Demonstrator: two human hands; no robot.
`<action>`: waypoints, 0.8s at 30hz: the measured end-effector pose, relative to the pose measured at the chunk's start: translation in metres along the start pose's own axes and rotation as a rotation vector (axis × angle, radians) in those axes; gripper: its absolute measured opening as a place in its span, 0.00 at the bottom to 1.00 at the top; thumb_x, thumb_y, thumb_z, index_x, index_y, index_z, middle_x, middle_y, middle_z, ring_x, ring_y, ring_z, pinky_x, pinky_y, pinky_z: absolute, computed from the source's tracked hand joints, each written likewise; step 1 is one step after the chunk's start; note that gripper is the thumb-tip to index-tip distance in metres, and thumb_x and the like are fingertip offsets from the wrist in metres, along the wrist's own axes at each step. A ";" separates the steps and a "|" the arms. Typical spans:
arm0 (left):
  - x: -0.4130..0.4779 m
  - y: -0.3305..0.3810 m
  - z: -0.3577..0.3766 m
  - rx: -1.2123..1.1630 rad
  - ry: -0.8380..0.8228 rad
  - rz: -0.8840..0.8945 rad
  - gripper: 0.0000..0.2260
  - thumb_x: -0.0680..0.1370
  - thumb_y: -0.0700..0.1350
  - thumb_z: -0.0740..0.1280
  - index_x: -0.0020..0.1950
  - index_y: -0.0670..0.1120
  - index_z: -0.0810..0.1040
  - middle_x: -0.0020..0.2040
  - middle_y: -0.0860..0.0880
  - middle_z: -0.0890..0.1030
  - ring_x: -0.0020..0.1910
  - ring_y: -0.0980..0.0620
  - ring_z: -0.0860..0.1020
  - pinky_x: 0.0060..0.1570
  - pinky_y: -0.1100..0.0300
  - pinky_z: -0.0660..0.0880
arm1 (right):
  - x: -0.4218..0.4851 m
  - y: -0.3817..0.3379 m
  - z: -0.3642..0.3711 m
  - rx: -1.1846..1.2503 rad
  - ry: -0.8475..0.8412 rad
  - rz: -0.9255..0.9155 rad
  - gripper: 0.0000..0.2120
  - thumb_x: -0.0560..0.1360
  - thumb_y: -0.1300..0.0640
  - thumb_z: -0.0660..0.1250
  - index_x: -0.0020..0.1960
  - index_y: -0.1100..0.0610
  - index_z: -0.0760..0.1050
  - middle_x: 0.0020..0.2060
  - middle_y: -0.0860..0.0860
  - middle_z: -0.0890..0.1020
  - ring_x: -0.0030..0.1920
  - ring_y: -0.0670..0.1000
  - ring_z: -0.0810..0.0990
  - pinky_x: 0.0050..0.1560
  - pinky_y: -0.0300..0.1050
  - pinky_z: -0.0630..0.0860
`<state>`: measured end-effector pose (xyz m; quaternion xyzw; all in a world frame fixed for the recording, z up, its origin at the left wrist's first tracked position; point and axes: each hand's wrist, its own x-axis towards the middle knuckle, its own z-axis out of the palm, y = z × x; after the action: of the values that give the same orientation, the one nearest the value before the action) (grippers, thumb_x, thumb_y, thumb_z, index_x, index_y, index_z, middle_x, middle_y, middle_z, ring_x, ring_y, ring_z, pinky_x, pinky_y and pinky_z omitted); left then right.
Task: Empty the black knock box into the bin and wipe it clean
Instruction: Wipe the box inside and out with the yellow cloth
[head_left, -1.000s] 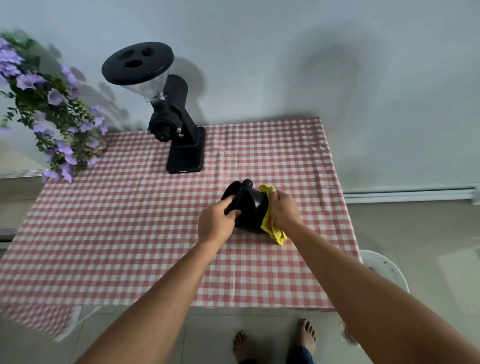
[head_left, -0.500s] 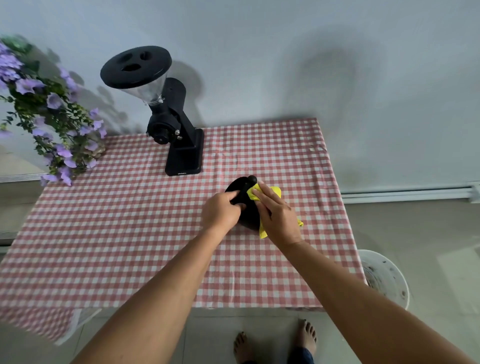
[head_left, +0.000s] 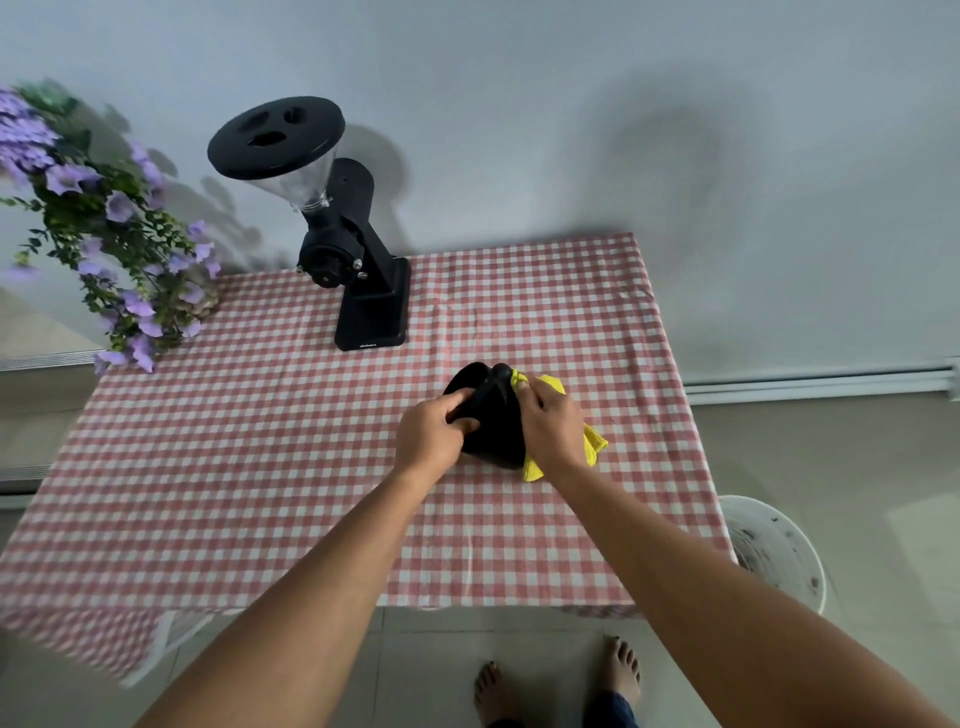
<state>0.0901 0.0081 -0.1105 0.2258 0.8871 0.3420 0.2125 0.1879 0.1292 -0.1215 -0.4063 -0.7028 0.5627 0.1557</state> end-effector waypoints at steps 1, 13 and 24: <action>-0.003 -0.003 0.000 -0.021 0.013 -0.009 0.20 0.79 0.41 0.70 0.71 0.50 0.77 0.66 0.48 0.81 0.64 0.48 0.79 0.58 0.63 0.77 | -0.007 0.002 0.005 -0.002 -0.017 -0.038 0.15 0.81 0.47 0.55 0.59 0.48 0.78 0.45 0.46 0.82 0.49 0.50 0.79 0.48 0.46 0.75; -0.027 -0.029 0.004 -0.122 0.080 0.015 0.19 0.80 0.37 0.68 0.71 0.49 0.77 0.64 0.49 0.82 0.53 0.62 0.79 0.47 0.77 0.75 | -0.040 0.018 0.014 -0.065 0.017 -0.184 0.17 0.83 0.51 0.53 0.69 0.49 0.71 0.58 0.53 0.82 0.61 0.54 0.79 0.58 0.50 0.77; -0.021 -0.003 -0.015 -0.300 -0.132 -0.060 0.23 0.74 0.49 0.64 0.70 0.56 0.73 0.64 0.53 0.78 0.64 0.52 0.76 0.65 0.52 0.74 | -0.025 0.031 -0.005 -0.177 0.033 -0.129 0.12 0.83 0.51 0.55 0.57 0.49 0.77 0.36 0.44 0.80 0.38 0.48 0.79 0.39 0.44 0.76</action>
<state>0.0987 -0.0130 -0.0973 0.1868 0.8167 0.4484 0.3116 0.2194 0.1146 -0.1424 -0.3816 -0.7720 0.4803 0.1667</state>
